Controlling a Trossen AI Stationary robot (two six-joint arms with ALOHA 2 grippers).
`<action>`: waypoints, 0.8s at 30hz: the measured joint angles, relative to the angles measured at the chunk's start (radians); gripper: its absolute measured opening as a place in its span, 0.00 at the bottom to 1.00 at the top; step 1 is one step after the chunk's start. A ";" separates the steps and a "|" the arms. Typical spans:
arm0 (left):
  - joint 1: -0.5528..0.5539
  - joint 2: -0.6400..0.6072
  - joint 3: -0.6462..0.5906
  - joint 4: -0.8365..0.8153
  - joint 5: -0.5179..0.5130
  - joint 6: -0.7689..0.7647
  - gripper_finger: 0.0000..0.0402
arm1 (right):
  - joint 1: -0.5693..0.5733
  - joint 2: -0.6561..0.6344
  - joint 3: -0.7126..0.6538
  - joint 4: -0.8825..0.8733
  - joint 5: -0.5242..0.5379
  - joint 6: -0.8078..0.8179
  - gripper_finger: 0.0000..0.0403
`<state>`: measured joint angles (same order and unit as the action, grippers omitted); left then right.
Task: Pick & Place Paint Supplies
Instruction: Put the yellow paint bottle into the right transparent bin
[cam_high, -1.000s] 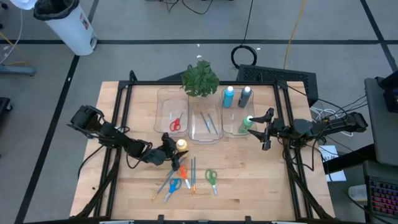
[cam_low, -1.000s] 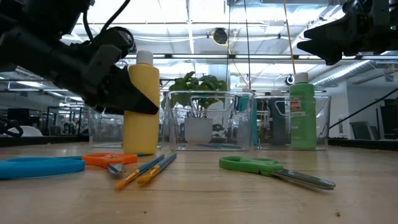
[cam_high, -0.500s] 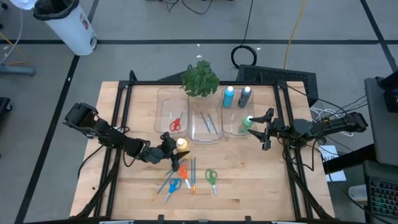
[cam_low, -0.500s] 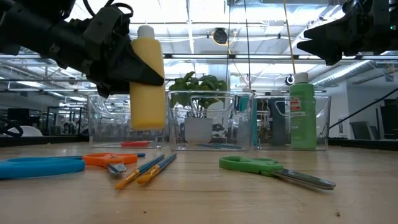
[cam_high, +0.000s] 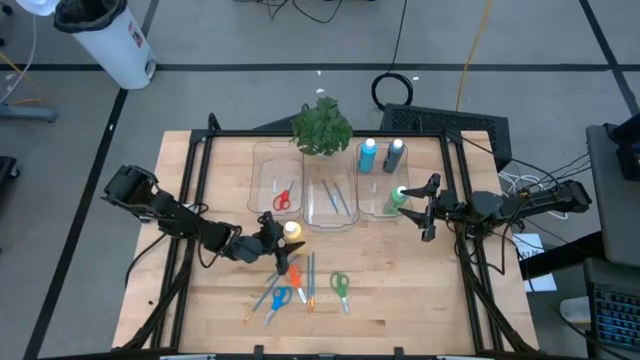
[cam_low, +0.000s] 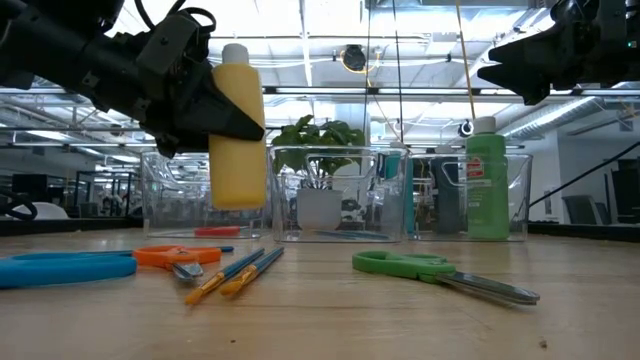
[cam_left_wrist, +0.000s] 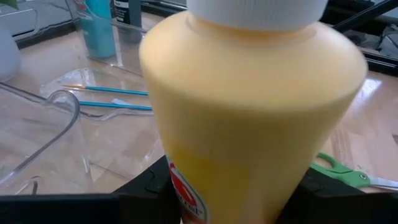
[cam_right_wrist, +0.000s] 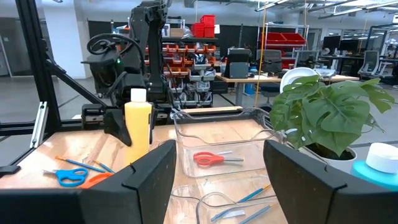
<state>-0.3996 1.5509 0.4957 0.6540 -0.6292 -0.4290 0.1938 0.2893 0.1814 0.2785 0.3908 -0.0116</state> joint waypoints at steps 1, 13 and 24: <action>0.000 0.000 0.000 0.000 0.000 0.000 0.43 | 0.000 0.000 0.000 0.000 0.000 0.000 0.58; 0.030 -0.001 0.000 0.000 0.000 -0.022 0.44 | 0.000 0.000 0.000 0.000 0.000 0.000 0.58; 0.032 -0.001 0.000 0.007 0.001 -0.022 0.44 | 0.000 0.000 0.000 0.002 0.000 0.000 0.58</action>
<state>-0.3679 1.5501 0.4961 0.6609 -0.6285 -0.4509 0.1936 0.2893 0.1814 0.2802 0.3908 -0.0120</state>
